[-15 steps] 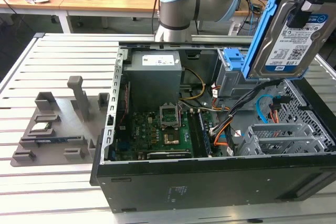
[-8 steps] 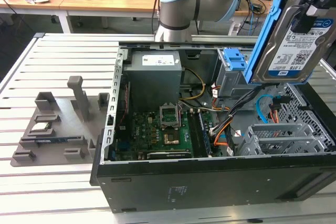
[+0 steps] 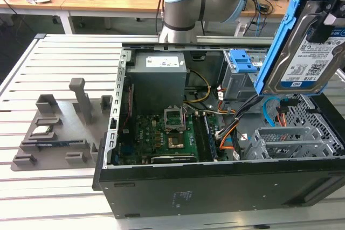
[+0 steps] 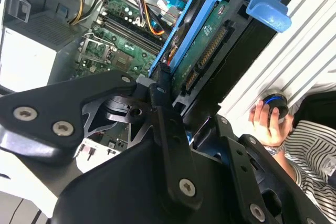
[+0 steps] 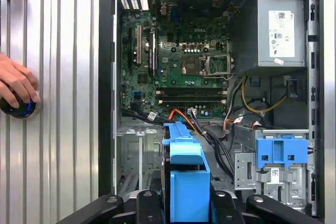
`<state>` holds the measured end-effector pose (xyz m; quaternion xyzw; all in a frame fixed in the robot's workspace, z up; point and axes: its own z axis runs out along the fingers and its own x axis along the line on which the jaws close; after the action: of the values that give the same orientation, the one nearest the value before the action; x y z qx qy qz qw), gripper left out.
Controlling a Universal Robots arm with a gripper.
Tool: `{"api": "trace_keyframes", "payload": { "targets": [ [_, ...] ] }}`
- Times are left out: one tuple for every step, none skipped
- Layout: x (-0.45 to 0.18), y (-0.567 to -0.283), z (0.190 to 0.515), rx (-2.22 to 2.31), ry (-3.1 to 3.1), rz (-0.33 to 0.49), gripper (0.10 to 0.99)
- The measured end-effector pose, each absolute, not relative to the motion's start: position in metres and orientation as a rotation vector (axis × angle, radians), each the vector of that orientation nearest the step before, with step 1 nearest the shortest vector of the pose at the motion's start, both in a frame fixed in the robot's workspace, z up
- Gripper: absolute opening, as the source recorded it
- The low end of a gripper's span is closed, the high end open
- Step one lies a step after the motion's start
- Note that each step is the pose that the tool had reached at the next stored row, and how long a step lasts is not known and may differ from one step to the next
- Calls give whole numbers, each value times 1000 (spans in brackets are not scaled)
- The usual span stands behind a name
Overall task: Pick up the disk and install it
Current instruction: 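Pick up the disk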
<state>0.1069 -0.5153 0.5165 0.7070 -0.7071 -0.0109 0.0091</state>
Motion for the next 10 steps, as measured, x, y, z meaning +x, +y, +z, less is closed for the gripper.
{"api": "trace_keyframes", "payload": {
  "targets": [
    [107, -519, 516, 2208, -2209, -34, 365],
    [107, -521, 516, 2208, -2209, -34, 365],
    [107, -522, 516, 2208, -2209, -34, 365],
    [107, -525, 516, 2208, -2209, -34, 365],
    [107, -528, 516, 2208, -2209, -34, 365],
    [107, -530, 516, 2208, -2209, -34, 365],
    [107, -531, 516, 2208, -2209, -34, 365],
    [107, -533, 516, 2208, -2209, -34, 365],
    [107, -535, 516, 2208, -2209, -34, 365],
    [107, -536, 516, 2212, -2212, -41, 365]
  ]
}}
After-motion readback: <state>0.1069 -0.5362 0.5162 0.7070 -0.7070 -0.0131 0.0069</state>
